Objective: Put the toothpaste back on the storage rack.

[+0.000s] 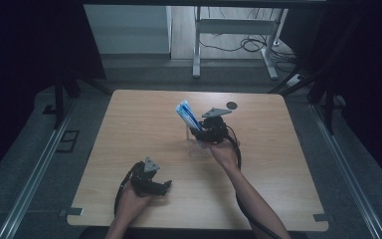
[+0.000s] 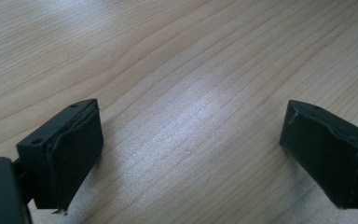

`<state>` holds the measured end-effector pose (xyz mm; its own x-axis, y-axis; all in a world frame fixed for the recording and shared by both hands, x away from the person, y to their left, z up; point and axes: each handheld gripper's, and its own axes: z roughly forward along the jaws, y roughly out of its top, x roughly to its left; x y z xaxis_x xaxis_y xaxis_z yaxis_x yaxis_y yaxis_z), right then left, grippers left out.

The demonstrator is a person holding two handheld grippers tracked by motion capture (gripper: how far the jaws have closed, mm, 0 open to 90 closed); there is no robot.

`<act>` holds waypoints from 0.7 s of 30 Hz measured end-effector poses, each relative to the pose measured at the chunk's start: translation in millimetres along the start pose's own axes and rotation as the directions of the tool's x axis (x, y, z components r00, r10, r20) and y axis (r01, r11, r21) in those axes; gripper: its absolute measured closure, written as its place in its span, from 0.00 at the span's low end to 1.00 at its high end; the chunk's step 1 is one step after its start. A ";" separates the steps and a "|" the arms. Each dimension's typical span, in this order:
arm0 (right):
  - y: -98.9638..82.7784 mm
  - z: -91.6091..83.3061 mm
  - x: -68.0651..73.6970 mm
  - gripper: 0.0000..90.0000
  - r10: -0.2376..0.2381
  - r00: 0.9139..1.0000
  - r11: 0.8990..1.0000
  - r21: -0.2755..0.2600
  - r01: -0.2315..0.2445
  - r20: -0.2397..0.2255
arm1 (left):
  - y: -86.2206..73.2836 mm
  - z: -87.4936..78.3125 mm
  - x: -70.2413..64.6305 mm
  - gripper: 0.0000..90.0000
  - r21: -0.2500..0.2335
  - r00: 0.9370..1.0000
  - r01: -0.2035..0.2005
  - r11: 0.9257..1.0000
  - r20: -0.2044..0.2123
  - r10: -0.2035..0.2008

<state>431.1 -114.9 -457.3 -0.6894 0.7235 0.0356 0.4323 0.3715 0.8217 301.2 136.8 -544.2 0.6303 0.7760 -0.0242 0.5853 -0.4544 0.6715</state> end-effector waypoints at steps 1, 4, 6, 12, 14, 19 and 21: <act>0.3 -0.7 -0.1 0.56 0.003 1.000 1.000 -0.001 -0.003 -0.003 | 0.0 0.0 0.0 0.06 0.000 1.000 0.000 1.000 0.000 0.000; 1.8 -2.8 0.3 0.53 0.004 1.000 1.000 -0.003 -0.004 -0.008 | 0.0 0.0 0.0 0.06 0.000 1.000 0.000 1.000 0.000 0.000; 3.4 -4.0 1.2 0.51 0.001 1.000 1.000 0.000 -0.001 -0.012 | 0.0 -0.1 0.1 0.06 0.001 1.000 -0.002 1.000 -0.001 0.002; 8.4 -8.4 2.8 0.45 -0.011 1.000 1.000 0.008 0.011 -0.022 | 0.0 -0.1 0.2 0.06 0.002 1.000 -0.002 1.000 -0.001 0.002; 9.6 -9.6 3.0 0.43 -0.020 0.999 1.000 0.012 0.020 -0.029 | 0.0 -0.1 0.2 0.06 0.002 1.000 -0.003 1.000 -0.001 0.003; 11.1 -11.3 4.5 0.35 -0.044 0.999 0.999 0.025 0.044 -0.025 | 0.0 -0.1 0.2 0.06 0.002 1.000 -0.003 1.000 -0.001 0.003; 11.5 -12.9 5.1 0.33 -0.051 0.998 0.998 0.021 0.052 -0.030 | 0.0 -0.1 0.2 0.06 0.002 1.000 -0.003 1.000 -0.001 0.003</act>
<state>425.1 -114.4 -440.4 -0.7277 0.6858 0.0104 0.4083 0.4209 0.8100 301.3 137.0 -544.1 0.6317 0.7749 -0.0216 0.5846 -0.4579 0.6697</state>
